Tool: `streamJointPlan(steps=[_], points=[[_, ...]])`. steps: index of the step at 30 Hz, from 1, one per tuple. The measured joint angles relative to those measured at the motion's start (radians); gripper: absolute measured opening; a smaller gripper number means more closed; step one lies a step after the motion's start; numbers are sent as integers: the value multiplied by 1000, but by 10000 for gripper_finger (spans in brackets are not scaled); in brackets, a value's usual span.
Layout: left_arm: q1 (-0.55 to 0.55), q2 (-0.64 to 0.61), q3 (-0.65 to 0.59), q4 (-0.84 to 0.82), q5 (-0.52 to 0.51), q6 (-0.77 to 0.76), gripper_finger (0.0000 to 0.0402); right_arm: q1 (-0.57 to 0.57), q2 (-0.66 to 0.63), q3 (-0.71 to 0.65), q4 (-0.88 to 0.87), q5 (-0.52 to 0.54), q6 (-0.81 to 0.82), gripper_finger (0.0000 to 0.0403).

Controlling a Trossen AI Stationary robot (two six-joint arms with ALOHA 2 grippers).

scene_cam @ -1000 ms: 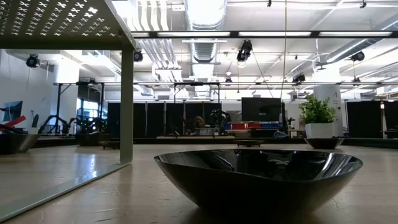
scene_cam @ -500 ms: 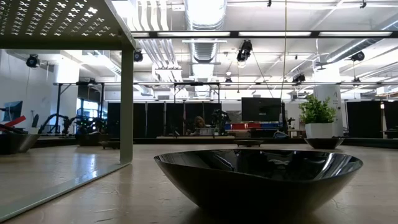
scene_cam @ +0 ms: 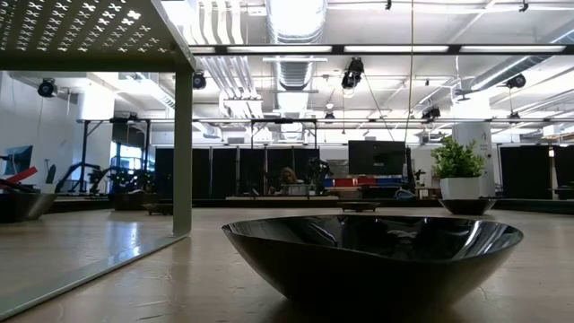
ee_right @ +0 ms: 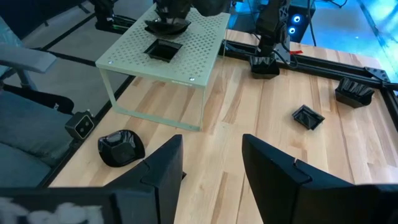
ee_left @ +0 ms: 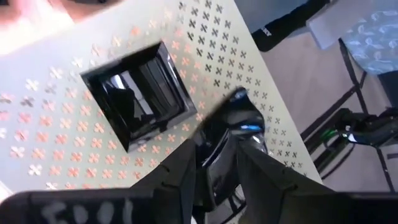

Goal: Pick & Place Mini shaped plates
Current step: Stack the black leaf shaped plate on top of the other black leaf shaped plate on the shelf, then stack the black distorted square plate on top of the other black distorted square plate on the shelf

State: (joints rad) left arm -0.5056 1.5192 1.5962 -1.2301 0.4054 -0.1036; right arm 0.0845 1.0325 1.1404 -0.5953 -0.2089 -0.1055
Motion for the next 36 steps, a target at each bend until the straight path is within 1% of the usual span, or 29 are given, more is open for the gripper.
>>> streamJointPlan(steps=[5, 8, 13, 19, 24, 31, 36], points=[[0, 2, -2, 28, -31, -1, 110, 0, 0, 0, 0, 0, 0, 162], [0, 4, -26, 51, -33, -4, 110, 0, 0, 0, 0, 0, 0, 164], [0, 4, -50, 54, -31, -65, 110, 0, 0, 0, 0, 0, 0, 161], [0, 4, -51, 55, -34, -90, 110, 0, 0, 0, 0, 0, 0, 157], [-1, 2, -51, 55, -83, -91, 110, 0, 0, 0, 0, 0, 0, 160], [-2, -13, -52, 61, -200, -90, 110, 0, 0, 0, 0, 0, 0, 160], [-1, -27, -52, 103, -274, -95, 110, 0, 0, 0, 0, 0, 0, 162]])
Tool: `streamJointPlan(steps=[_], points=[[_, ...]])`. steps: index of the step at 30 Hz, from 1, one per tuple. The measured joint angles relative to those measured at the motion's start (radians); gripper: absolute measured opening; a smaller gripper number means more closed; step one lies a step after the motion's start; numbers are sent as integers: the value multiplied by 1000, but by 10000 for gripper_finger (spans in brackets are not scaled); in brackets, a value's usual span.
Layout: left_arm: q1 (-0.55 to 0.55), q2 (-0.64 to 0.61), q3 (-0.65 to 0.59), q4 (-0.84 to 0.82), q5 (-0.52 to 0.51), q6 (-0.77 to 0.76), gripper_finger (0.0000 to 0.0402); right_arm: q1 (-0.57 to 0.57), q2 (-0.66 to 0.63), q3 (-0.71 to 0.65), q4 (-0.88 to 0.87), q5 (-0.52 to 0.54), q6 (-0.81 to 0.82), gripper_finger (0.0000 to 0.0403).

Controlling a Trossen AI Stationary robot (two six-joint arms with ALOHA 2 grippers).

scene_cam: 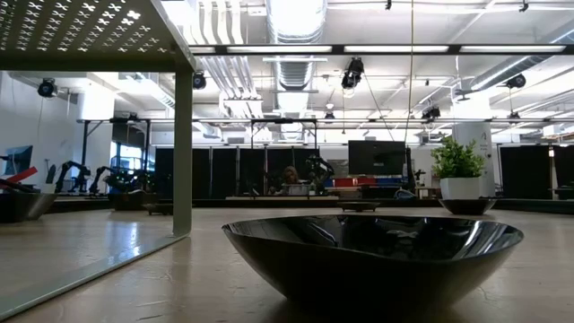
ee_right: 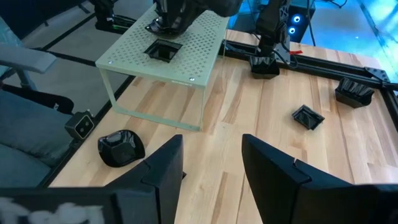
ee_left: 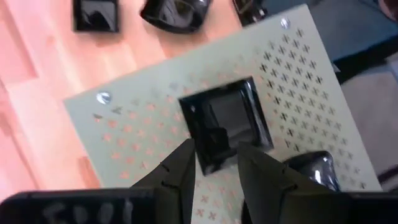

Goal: Pick & Place Mini shaped plates
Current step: Stack the black distorted square plate on top of the other black distorted square plate on the shelf

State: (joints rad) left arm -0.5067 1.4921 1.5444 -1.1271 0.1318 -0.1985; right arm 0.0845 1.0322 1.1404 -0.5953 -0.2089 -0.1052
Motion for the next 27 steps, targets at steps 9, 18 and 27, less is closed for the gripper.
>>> streamJointPlan(steps=[9, 18, 27], points=[[8, -8, 0, 10, -130, -70, 110, 0, 0, 0, 0, 0, 0, 159], [11, -8, 0, 9, -264, -99, 110, 0, 0, 0, 0, 0, 0, 157], [16, -8, 0, 2, -388, -184, 110, 0, 0, 0, 6, 0, -47, 153]])
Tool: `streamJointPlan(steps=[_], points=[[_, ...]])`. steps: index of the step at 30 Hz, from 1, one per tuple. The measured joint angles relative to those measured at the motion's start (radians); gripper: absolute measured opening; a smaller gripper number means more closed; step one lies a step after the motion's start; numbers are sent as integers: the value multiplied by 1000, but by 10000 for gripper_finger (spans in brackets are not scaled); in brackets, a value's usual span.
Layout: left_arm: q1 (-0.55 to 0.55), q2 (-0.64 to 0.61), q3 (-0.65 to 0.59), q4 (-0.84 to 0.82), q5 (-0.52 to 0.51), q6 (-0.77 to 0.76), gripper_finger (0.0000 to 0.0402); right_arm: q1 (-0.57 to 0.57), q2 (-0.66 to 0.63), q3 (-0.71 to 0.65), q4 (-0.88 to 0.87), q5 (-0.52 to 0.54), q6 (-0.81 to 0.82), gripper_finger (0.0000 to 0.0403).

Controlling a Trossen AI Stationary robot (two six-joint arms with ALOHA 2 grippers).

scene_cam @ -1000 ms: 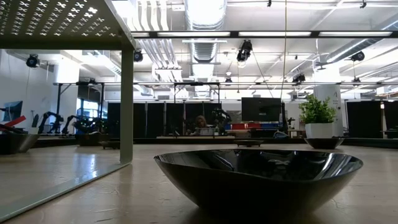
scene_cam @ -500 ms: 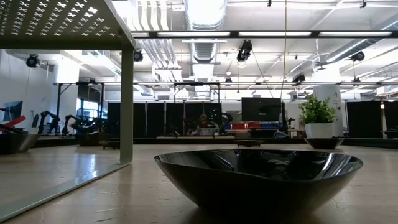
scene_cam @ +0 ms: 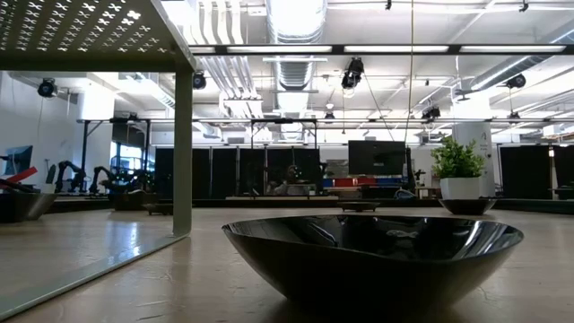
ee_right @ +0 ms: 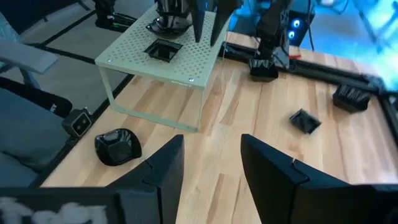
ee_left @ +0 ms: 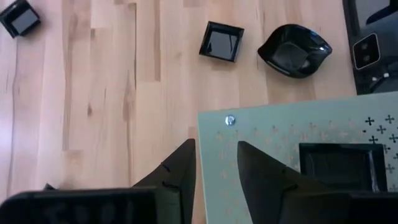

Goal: Pick & Place Mini shaped plates
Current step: Stack the black distorted square plate on top of the other black distorted square plate on the shelf

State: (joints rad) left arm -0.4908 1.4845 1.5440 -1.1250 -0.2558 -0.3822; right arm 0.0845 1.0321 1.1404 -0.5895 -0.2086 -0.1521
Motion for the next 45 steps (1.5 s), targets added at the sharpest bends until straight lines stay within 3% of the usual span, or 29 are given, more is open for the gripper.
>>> streamJointPlan(steps=[4, 10, 20, 28, 37, 45], points=[[-1, -1, 0, -26, 0, -20, 110, 0, 0, 0, 0, 0, 0, 154], [-1, -30, 0, -31, -59, -46, 110, 0, 0, 0, 0, -1, 129, 157], [0, -149, -19, -36, -322, -127, 110, 0, 0, 0, -2, -1, 106, 148], [5, -239, -137, -36, -456, -241, 110, 0, 0, 0, -3, -1, 53, 152], [37, -307, -206, -31, -521, -396, 110, 0, 0, 0, 9, -1, 79, 148], [136, -324, -230, -37, -532, -484, 110, 0, 0, 0, 12, 0, 95, 123]])
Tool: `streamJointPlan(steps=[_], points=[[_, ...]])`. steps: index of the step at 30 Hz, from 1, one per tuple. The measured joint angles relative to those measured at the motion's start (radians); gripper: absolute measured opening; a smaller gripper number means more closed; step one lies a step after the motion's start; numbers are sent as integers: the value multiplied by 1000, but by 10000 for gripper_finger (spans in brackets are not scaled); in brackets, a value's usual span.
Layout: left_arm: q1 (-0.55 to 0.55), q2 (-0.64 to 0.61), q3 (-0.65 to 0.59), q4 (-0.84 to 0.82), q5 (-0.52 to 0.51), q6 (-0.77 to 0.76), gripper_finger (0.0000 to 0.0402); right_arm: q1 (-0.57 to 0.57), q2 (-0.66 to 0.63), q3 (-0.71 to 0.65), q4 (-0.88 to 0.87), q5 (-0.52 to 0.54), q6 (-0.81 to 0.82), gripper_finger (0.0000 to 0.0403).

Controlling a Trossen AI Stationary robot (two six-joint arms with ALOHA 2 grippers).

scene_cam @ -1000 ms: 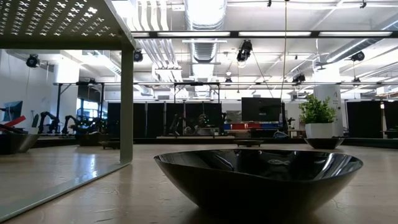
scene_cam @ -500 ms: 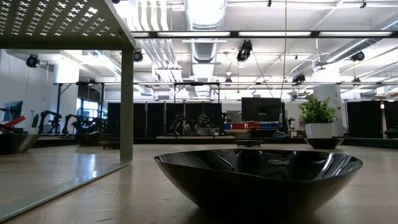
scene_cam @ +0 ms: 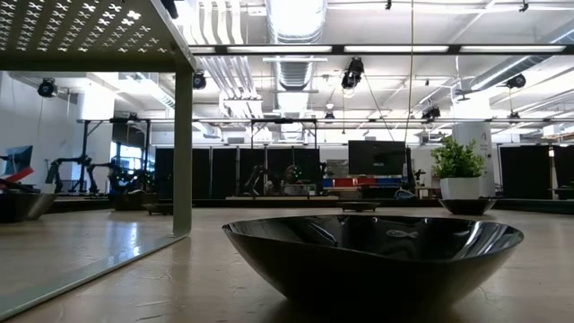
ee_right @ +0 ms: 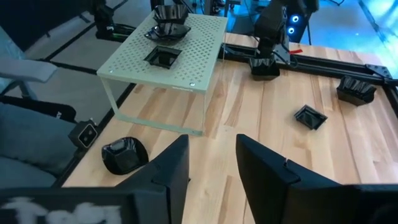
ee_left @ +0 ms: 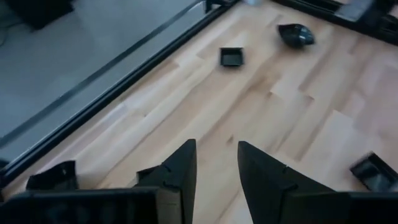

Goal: Pick & Place Mini shaped plates
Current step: Stack the black distorted square plate on top of the other black distorted square plate on the shelf

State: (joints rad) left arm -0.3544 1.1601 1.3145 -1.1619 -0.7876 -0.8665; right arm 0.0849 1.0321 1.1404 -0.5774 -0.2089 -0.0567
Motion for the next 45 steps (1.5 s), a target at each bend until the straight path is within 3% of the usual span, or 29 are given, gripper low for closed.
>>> streamJointPlan(steps=[10, 15, 20, 26, 45], points=[[159, 0, -9, -10, 4, -38, 110, 0, 0, 0, 0, 0, 5, 50], [262, 2, -10, -107, 14, -109, 110, 0, 0, 0, -1, 0, 5, 12], [390, 12, -12, -230, 77, -195, 110, 0, 0, 0, -1, 0, 5, 9], [507, 23, -53, -244, 124, -205, 110, 0, 0, 0, -1, 0, 5, 8], [590, 20, -286, -113, 117, -208, 110, -1, 0, 0, -6, 1, -3, 8]])
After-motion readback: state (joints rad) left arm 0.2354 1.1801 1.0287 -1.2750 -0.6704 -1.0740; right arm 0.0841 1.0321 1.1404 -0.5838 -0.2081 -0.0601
